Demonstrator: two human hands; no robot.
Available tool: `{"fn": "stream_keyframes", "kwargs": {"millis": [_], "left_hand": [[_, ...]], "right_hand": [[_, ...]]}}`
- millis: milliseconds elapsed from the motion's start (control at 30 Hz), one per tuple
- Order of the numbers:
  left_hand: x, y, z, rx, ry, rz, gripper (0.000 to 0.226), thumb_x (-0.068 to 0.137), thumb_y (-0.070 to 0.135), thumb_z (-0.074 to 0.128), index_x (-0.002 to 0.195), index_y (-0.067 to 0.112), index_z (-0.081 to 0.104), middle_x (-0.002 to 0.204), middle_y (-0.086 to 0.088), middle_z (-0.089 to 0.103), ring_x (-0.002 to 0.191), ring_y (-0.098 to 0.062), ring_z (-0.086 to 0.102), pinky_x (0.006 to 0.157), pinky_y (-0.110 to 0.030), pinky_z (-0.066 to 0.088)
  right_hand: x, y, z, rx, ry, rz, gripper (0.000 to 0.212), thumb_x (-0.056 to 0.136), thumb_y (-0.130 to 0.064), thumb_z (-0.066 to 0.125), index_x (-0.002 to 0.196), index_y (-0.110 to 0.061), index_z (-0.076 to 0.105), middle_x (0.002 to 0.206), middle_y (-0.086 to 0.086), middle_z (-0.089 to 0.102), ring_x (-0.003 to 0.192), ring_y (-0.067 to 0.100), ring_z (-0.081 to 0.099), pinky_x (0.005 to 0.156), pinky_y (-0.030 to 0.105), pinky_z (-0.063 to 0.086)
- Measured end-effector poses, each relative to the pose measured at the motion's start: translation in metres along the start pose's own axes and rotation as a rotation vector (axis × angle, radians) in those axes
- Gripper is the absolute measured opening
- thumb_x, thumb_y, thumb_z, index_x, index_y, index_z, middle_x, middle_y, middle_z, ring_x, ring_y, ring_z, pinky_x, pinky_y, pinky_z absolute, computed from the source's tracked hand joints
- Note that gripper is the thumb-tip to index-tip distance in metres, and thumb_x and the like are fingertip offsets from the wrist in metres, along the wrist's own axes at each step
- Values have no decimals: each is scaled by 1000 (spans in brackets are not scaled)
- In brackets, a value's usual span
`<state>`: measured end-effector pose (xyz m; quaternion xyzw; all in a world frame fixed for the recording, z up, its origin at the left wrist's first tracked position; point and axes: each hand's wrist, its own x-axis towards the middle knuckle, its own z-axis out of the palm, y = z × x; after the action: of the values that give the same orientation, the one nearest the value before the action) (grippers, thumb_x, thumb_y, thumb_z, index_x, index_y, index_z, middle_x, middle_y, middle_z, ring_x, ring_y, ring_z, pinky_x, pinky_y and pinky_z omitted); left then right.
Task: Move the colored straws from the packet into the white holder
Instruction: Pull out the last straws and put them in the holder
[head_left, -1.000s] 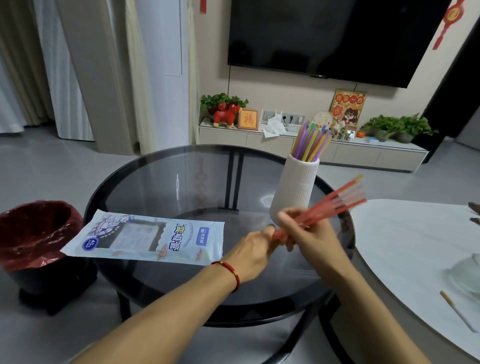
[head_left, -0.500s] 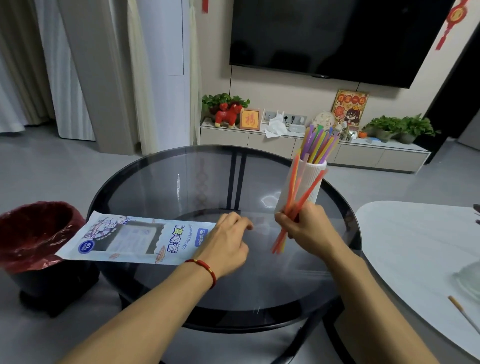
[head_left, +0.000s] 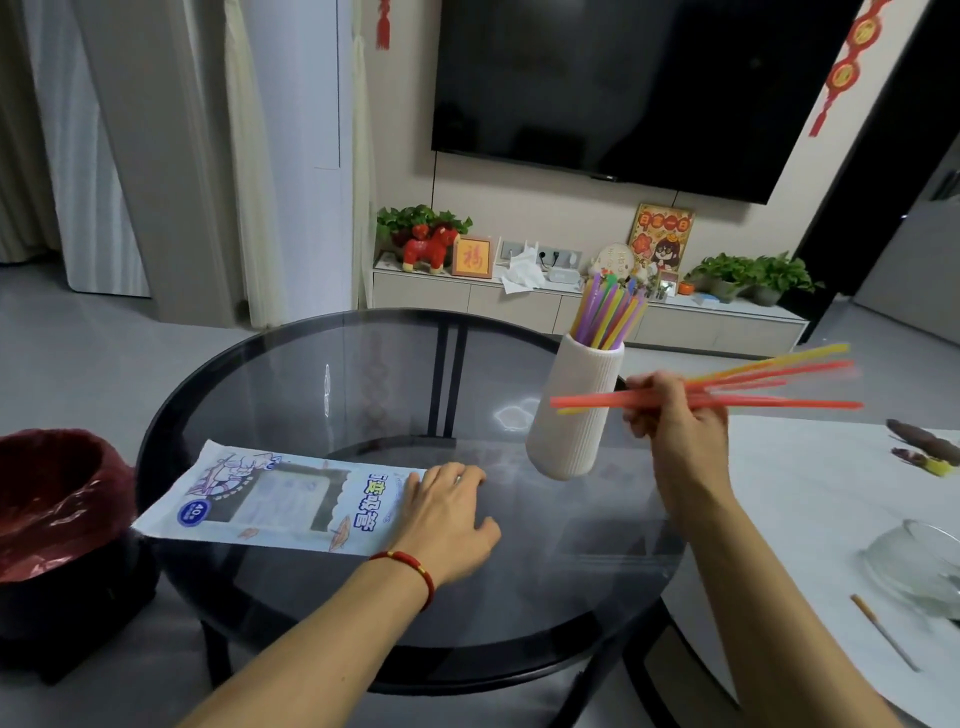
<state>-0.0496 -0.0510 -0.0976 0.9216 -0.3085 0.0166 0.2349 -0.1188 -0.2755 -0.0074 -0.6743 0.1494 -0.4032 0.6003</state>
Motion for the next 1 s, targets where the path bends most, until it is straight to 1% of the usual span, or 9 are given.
{"fn": "stream_keyframes", "kwargs": {"millis": [100, 200, 367, 500, 567, 667, 733, 867, 1000], "left_hand": [[0, 5, 0, -8, 45, 22, 48, 89, 35, 53, 135, 22, 46, 139, 2, 47, 130, -19, 38, 113, -36, 26], [0, 8, 0, 44, 47, 8, 49, 89, 34, 52, 135, 24, 44, 139, 2, 45, 130, -19, 37, 113, -39, 25], [-1, 10, -3, 36, 40, -72, 45, 88, 34, 52, 132, 28, 44, 134, 4, 48, 129, -19, 39, 113, -47, 21], [-3, 11, -6, 33, 55, -85, 44, 85, 32, 53, 129, 28, 46, 131, 3, 50, 126, -20, 40, 112, -46, 23], [-3, 11, -6, 34, 50, -89, 45, 85, 31, 54, 129, 28, 46, 131, 2, 49, 125, -20, 40, 111, -45, 24], [-4, 10, -6, 28, 41, -100, 45, 86, 31, 54, 129, 29, 45, 130, 2, 49, 125, -21, 40, 111, -47, 24], [-3, 10, -7, 22, 39, -106, 44, 86, 31, 54, 128, 29, 44, 129, 2, 49, 125, -21, 39, 112, -48, 24], [-3, 10, -9, 10, 48, -104, 42, 87, 30, 54, 127, 30, 44, 128, 2, 48, 124, -21, 39, 112, -49, 25], [-3, 8, -9, 40, 54, -105, 41, 87, 32, 55, 126, 30, 43, 127, 2, 49, 122, -20, 41, 111, -50, 25]], "right_hand": [[24, -25, -6, 130, 157, -77, 26, 94, -22, 58, 81, -12, 78, 56, 1, 67, 53, 14, 61, 53, 24, 51], [44, -44, -2, 29, 164, -170, 25, 97, -22, 57, 83, -16, 77, 57, 0, 67, 54, 15, 63, 53, 24, 51], [65, -55, 16, -221, 155, -303, 23, 101, -19, 54, 86, -15, 71, 64, 6, 67, 53, 17, 67, 54, 37, 57], [78, -59, 28, -483, 110, -346, 27, 100, -16, 51, 82, -12, 70, 68, 11, 71, 69, 35, 73, 70, 52, 62], [81, -61, 35, -624, 80, -358, 27, 98, -16, 50, 87, -4, 72, 74, 16, 74, 74, 38, 74, 73, 48, 61], [82, -62, 45, -687, 24, -327, 14, 96, -11, 52, 103, -8, 64, 85, 16, 73, 77, 37, 74, 74, 44, 63], [82, -63, 50, -688, 22, -299, 18, 94, -8, 55, 111, -7, 57, 91, 18, 71, 77, 39, 73, 75, 46, 63], [84, -65, 57, -738, 30, -272, 16, 88, -10, 64, 103, -4, 62, 89, 12, 67, 80, 30, 64, 73, 40, 56], [87, -67, 58, -732, 51, -266, 51, 88, -31, 77, 127, -6, 55, 124, 16, 58, 103, 24, 51, 91, 36, 50]]}}
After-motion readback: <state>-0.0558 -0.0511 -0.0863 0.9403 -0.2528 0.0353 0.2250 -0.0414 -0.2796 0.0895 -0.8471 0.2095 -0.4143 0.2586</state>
